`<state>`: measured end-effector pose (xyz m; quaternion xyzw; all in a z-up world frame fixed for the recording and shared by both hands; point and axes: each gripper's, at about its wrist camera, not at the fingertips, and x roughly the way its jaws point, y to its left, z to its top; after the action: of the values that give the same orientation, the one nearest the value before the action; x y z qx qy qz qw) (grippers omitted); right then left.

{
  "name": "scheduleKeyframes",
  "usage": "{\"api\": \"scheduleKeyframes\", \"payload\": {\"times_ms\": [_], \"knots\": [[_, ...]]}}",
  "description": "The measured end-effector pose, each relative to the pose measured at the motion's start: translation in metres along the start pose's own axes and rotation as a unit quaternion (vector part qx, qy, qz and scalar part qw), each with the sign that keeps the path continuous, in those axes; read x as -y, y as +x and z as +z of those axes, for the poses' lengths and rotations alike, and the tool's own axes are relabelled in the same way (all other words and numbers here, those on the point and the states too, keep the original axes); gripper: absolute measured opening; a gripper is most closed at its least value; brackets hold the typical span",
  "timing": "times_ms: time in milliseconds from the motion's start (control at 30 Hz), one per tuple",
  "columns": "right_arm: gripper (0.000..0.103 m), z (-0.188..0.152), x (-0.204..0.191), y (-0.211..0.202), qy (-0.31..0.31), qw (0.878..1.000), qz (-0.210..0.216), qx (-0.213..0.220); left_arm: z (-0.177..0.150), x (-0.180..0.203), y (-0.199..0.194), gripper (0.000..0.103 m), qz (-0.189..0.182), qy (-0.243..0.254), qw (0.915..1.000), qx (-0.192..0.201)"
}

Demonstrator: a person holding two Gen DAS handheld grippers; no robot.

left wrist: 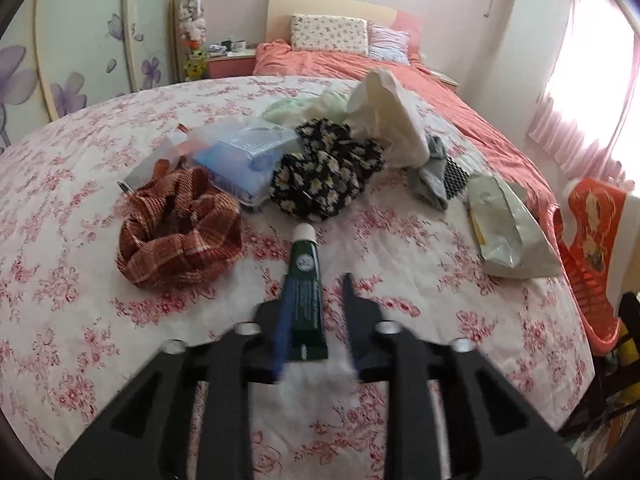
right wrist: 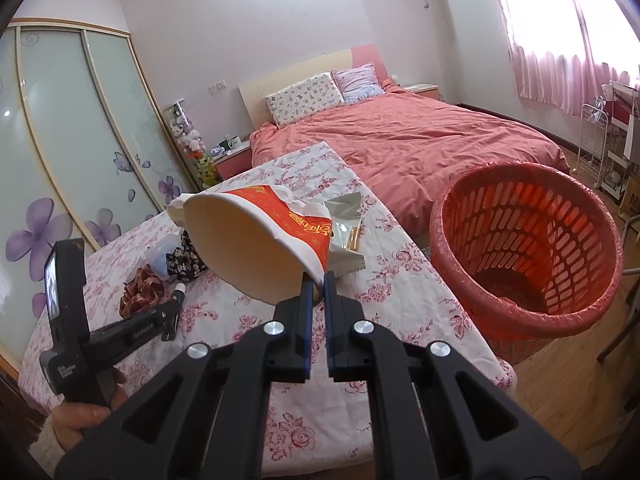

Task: Collect trash
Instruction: 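Grasp the green tube with the left tool while the right tool holds the cup, then carry cup and tube over the orange basket and open both tools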

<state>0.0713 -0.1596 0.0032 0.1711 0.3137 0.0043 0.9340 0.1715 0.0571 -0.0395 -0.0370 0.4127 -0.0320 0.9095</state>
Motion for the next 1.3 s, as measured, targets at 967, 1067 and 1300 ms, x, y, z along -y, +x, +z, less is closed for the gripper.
{"api": "scheduleKeyframes", "payload": {"times_ms": [967, 1067, 1300], "knots": [[0.006, 0.018, 0.030, -0.016, 0.020, 0.999, -0.027, 0.031, 0.022, 0.035, -0.051, 0.019, -0.064, 0.022, 0.9965, 0.049], [0.006, 0.023, 0.039, -0.019, 0.027, 0.998, -0.039, 0.039, 0.028, 0.054, -0.061, 0.019, -0.084, 0.035, 0.9939, 0.063], [0.006, 0.035, 0.062, -0.026, 0.041, 0.995, -0.071, 0.063, 0.041, 0.099, -0.070, 0.019, -0.125, 0.070, 0.9861, 0.084]]}}
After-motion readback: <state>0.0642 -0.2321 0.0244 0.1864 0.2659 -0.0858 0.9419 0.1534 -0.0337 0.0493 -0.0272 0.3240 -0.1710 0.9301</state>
